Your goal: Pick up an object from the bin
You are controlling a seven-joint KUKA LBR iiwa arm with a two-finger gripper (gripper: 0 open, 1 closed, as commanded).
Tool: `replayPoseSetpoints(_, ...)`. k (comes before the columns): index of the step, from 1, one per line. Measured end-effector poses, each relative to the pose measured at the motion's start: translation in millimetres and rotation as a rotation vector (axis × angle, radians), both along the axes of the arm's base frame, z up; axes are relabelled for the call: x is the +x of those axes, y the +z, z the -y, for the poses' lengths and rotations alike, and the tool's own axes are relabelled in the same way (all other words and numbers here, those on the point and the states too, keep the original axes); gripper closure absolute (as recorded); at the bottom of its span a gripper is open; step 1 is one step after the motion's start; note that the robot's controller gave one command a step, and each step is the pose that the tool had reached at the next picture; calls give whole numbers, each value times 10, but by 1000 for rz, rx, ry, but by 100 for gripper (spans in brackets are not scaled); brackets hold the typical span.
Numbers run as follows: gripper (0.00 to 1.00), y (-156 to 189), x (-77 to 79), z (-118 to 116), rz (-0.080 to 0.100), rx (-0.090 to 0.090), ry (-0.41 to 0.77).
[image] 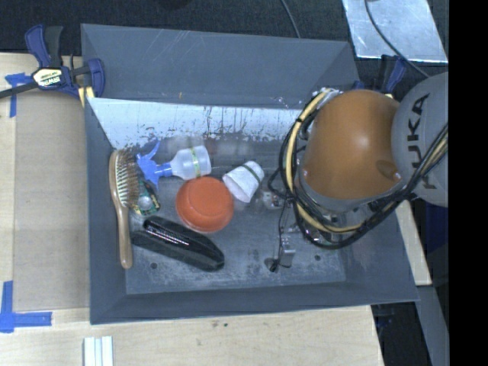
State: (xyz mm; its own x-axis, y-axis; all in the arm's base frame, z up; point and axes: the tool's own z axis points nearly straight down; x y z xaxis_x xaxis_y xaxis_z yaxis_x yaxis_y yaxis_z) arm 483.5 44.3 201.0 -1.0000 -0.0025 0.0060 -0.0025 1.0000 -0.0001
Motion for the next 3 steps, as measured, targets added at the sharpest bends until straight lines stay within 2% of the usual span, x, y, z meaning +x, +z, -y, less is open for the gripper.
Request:
replayPoseSetpoints(1,0,42,18,1,9,1,-2)
replayPoseSetpoints(2,0,-1291,168,-1295,18,2,221)
replayPoseSetpoints(3,0,-671,194,-1241,19,0,238)
